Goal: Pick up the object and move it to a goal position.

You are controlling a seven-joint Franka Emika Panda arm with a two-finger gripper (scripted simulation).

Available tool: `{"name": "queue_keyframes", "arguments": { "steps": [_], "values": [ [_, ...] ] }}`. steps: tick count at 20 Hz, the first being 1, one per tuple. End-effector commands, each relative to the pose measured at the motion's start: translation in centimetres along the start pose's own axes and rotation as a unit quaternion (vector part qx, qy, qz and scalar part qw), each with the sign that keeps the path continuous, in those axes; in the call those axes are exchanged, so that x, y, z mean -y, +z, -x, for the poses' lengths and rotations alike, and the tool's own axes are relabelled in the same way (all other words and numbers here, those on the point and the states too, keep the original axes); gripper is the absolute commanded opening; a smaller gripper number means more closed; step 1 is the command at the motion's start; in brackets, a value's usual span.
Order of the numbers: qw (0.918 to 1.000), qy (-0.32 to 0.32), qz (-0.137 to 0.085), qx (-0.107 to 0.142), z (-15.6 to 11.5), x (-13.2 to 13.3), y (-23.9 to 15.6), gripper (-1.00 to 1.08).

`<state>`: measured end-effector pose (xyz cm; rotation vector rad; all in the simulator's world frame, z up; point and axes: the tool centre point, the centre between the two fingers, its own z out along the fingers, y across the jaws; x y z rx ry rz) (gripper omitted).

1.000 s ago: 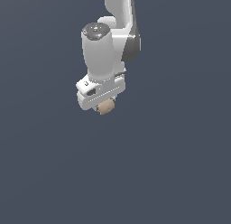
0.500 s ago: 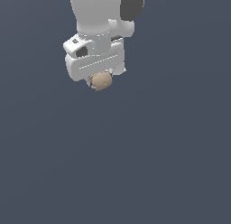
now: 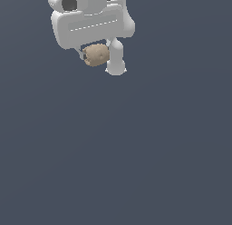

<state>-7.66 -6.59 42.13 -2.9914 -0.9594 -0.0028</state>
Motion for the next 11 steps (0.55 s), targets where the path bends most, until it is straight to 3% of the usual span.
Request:
{"name": "queue_keyframes", "arguments": {
  "steps": [1, 11],
  "values": [
    [1.0000, 0.000, -0.001, 0.001, 0.3, 0.1, -1.5, -1.00],
    [1.0000, 0.000, 0.000, 0.001, 0.7, 0.0, -4.0, -1.00]
  ]
}}
